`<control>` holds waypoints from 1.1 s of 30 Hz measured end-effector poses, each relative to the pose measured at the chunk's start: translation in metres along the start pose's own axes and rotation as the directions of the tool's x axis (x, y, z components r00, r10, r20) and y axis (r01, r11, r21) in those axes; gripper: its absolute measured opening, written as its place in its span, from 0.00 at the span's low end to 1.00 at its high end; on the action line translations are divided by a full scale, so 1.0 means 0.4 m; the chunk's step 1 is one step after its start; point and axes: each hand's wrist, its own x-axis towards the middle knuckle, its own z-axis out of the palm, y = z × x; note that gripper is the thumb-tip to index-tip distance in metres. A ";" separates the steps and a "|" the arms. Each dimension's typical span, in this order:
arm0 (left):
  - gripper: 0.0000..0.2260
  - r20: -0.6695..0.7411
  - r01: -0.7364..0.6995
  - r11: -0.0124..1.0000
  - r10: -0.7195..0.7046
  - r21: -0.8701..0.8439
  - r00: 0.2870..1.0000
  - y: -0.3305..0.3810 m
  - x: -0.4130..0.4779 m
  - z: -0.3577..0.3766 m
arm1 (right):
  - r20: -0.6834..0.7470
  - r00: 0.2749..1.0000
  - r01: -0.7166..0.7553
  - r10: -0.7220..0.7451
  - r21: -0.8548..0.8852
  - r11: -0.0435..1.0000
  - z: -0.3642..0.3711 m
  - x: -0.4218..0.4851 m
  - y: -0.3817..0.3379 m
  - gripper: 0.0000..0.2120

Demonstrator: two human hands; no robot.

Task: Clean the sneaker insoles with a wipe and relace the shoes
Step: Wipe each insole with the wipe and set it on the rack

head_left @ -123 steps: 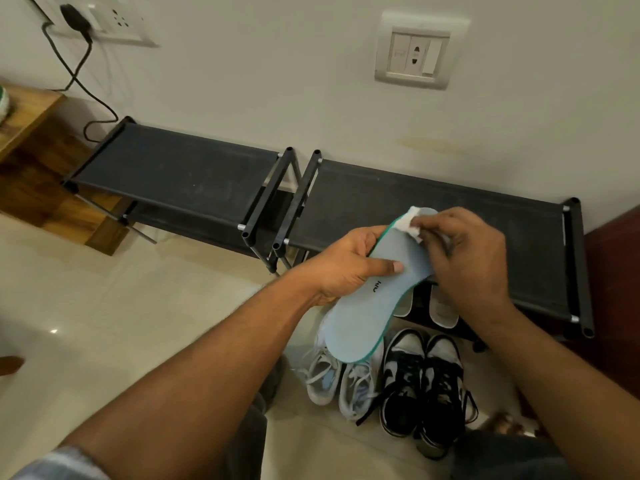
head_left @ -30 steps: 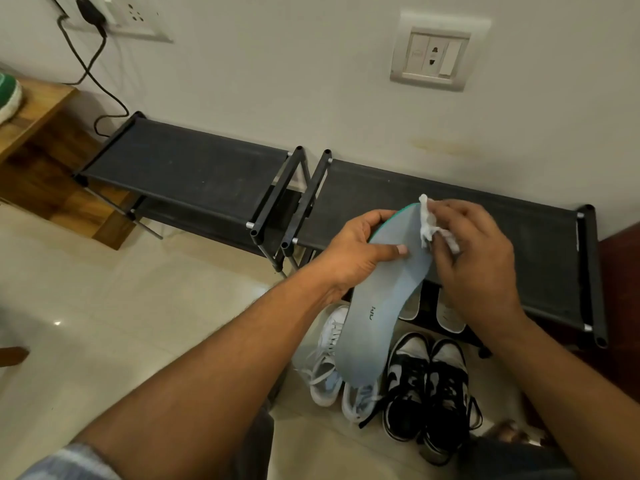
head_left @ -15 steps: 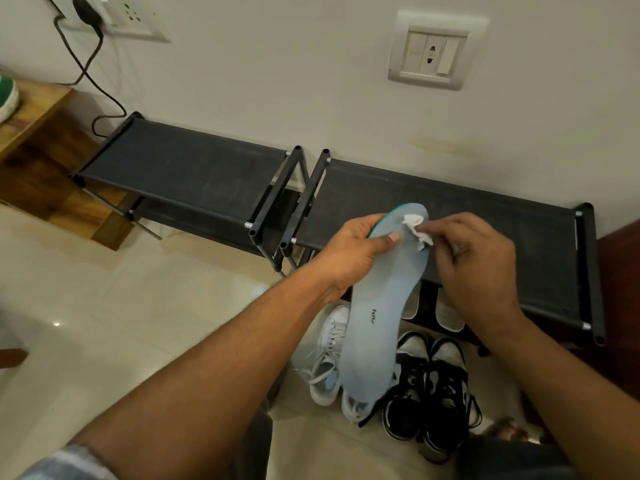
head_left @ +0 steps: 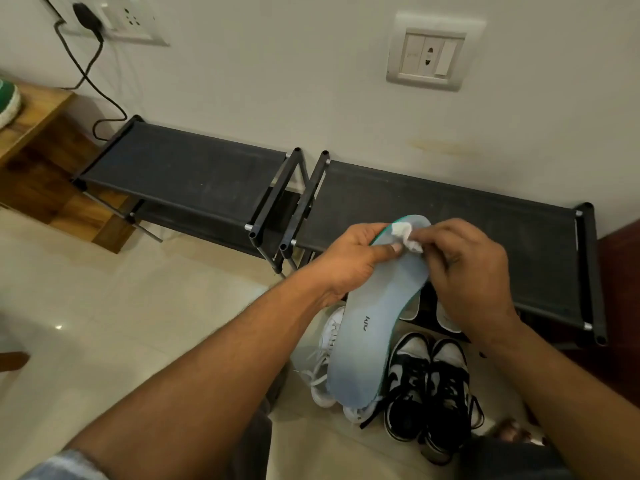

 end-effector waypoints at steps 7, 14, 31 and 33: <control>0.10 0.018 -0.029 1.000 0.029 -0.008 0.999 0.002 -0.001 0.009 | 0.038 0.996 0.075 -0.075 0.020 0.997 -0.001 -0.002 -0.026 0.11; 0.12 0.011 -0.059 0.996 0.058 0.074 0.998 -0.012 0.007 0.010 | 0.033 0.996 0.084 -0.085 0.031 0.996 -0.005 0.003 -0.033 0.13; 0.12 -0.025 -0.069 0.973 0.077 0.219 0.997 -0.023 0.008 0.019 | -0.062 0.996 -0.067 0.069 0.034 0.997 -0.009 0.017 0.016 0.14; 0.11 -0.040 -0.086 0.969 0.098 0.231 0.994 -0.028 0.010 0.023 | -0.043 0.999 -0.018 0.020 0.042 0.999 -0.009 0.022 0.017 0.15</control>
